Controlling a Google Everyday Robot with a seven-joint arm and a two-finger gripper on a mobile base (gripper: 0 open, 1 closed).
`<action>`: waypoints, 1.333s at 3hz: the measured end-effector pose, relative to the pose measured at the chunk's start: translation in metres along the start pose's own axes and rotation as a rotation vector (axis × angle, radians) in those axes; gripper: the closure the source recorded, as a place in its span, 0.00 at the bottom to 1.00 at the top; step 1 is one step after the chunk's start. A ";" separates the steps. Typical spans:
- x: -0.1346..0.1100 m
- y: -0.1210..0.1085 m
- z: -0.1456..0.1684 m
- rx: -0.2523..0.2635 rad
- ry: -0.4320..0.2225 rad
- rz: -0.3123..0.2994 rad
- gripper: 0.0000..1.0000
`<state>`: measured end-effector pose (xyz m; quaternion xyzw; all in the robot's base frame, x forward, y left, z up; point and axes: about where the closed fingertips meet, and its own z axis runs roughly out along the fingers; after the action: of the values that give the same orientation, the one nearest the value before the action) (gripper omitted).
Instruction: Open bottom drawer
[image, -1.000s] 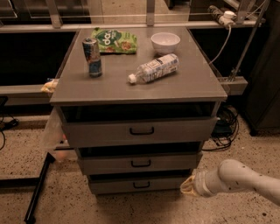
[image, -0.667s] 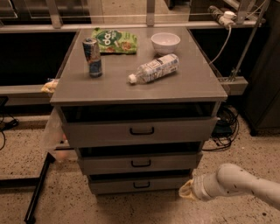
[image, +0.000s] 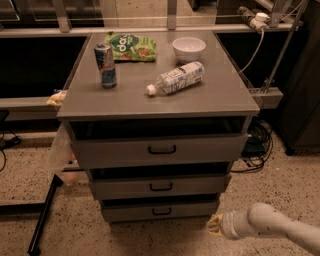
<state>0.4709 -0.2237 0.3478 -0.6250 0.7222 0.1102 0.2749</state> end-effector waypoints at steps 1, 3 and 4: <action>0.025 -0.001 0.038 0.018 -0.033 -0.013 1.00; 0.056 -0.016 0.088 0.025 -0.073 0.025 0.86; 0.060 -0.022 0.103 0.035 -0.100 0.014 0.85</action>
Offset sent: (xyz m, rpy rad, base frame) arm 0.0528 -0.0065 -0.1496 0.1269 -0.0046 -0.0261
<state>0.5150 -0.2264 0.2351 -0.6088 0.7138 0.1304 0.3207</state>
